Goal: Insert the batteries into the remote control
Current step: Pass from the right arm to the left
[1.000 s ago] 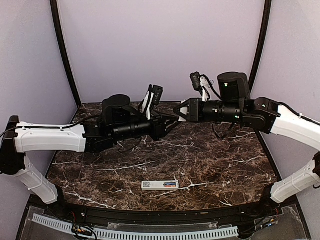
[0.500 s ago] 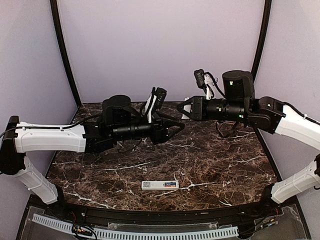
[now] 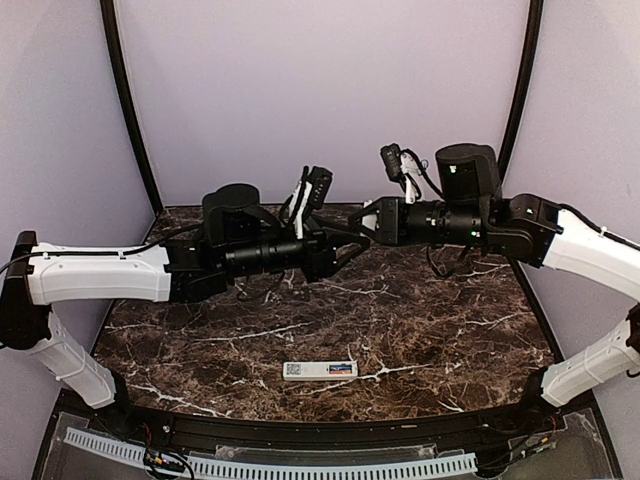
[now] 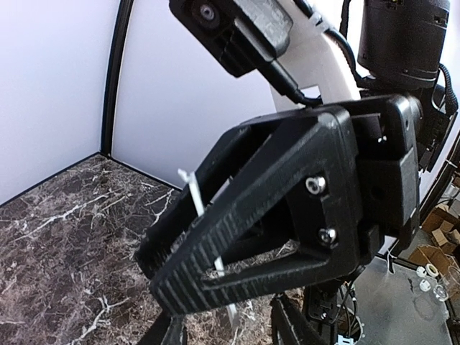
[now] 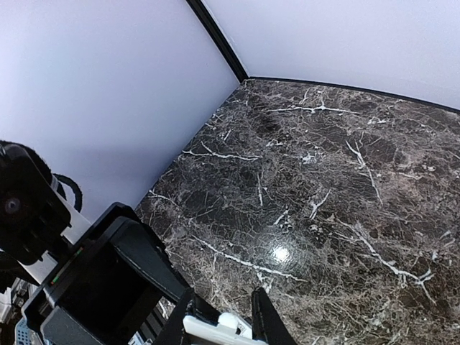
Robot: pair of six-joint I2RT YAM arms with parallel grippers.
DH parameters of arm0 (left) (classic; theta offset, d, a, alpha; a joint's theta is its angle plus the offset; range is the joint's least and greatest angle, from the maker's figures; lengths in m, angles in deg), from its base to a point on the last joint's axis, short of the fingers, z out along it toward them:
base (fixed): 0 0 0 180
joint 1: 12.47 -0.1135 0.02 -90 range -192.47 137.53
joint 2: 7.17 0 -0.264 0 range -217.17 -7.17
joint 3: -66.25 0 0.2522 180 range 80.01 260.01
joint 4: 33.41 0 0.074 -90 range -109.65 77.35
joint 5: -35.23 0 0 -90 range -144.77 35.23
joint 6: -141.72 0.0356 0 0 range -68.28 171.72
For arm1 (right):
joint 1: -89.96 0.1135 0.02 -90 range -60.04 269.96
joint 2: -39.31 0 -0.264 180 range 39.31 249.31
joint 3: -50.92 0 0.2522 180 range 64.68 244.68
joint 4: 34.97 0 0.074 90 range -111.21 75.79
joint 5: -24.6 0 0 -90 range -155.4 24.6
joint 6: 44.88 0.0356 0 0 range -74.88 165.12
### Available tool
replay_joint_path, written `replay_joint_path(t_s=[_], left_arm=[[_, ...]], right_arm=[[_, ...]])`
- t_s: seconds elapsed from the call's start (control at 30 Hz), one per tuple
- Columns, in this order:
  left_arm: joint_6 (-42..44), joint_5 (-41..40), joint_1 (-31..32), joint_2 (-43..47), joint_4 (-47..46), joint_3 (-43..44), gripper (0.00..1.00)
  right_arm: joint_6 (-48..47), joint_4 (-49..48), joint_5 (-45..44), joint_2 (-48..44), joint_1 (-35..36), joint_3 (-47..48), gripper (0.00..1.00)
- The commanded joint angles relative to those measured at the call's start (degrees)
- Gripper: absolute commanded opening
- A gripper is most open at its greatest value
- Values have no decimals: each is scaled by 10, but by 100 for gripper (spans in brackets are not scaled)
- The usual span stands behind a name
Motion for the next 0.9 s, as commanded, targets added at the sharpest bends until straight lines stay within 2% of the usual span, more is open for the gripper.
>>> replay_joint_path(t_s=[0.0, 0.27, 0.47, 0.57, 0.6, 0.63, 0.7, 0.77, 0.87], left_arm=[[-11, -10, 1, -4, -15, 21, 38], [-14, -3, 1, -13, -17, 26, 22], [-14, 2, 1, -16, -25, 27, 1], [-20, -6, 1, -14, -31, 21, 0], [-22, -6, 1, -12, -38, 18, 0], [-23, -6, 2, -10, -47, 12, 0], [-22, -8, 1, -3, -68, -2, 0], [-18, -11, 1, 13, -90, -15, 0], [-10, -22, 1, 31, -107, -29, 0]], right_arm=[[1, -13, 8, 0, 4, 6, 0], [0, -20, 18, -2, 3, 5, 0], [-4, -26, 30, 2, 6, 6, 0], [-11, -29, 36, 1, 6, 9, 0], [-16, -29, 38, -1, 6, 11, 2], [-22, -31, 42, -2, 6, 11, 9], [-43, -41, 57, -10, 6, 14, 30], [-65, -57, 77, -22, 5, 13, 46], [-91, -95, 101, -52, 2, -2, 60]])
